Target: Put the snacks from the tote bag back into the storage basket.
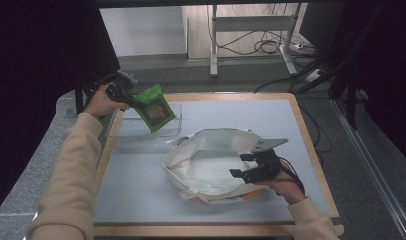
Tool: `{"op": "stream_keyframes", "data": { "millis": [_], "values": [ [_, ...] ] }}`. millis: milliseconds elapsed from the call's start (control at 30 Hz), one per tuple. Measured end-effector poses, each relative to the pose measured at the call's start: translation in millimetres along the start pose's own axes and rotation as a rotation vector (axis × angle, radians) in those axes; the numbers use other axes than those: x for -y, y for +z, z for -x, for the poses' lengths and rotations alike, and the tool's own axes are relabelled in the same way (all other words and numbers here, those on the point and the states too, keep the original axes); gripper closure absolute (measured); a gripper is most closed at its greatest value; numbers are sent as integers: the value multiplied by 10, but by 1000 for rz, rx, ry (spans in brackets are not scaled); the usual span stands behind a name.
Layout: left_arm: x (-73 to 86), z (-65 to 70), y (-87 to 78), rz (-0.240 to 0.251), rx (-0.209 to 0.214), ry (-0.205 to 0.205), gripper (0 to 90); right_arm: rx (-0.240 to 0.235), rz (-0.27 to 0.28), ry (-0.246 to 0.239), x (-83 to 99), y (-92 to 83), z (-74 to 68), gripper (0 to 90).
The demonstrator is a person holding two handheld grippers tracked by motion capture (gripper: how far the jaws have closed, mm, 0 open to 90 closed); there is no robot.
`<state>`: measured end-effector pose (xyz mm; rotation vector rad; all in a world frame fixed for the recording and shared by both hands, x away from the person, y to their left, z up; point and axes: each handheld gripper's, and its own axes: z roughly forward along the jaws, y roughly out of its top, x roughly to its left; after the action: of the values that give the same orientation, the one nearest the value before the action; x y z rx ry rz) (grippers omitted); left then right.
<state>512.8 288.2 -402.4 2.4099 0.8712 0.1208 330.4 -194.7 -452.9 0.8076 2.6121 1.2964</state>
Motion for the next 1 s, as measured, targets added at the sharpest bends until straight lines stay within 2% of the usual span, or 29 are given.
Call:
{"op": "stream_keyframes", "data": {
  "millis": [133,233,367,400,433,467,500,600,733,1000],
  "values": [
    [-14,-8,130,-40,12,20,758,1,-1,0,1,8,4,282],
    [-37,-14,228,-32,26,12,758,-1,-6,1,2,19,2,281],
    [-95,-27,312,-18,21,10,754,1,-9,2,7,25,8,280],
    [-109,-34,330,-16,18,14,751,1,-9,4,8,26,10,280],
    [-121,-30,355,1,9,-1,747,2,-10,4,9,27,12,280],
    [-132,-49,368,-1,0,12,741,3,-11,4,10,29,14,280],
    [-141,-42,395,14,-8,-1,738,2,-11,4,10,32,17,279],
    [-171,-44,449,49,-48,-3,720,2,-13,4,10,41,18,278],
    [-196,-44,510,67,-98,3,679,2,-14,1,9,46,12,276],
    [-203,-44,548,83,-111,19,677,1,-12,2,9,41,14,276]
  ]
}}
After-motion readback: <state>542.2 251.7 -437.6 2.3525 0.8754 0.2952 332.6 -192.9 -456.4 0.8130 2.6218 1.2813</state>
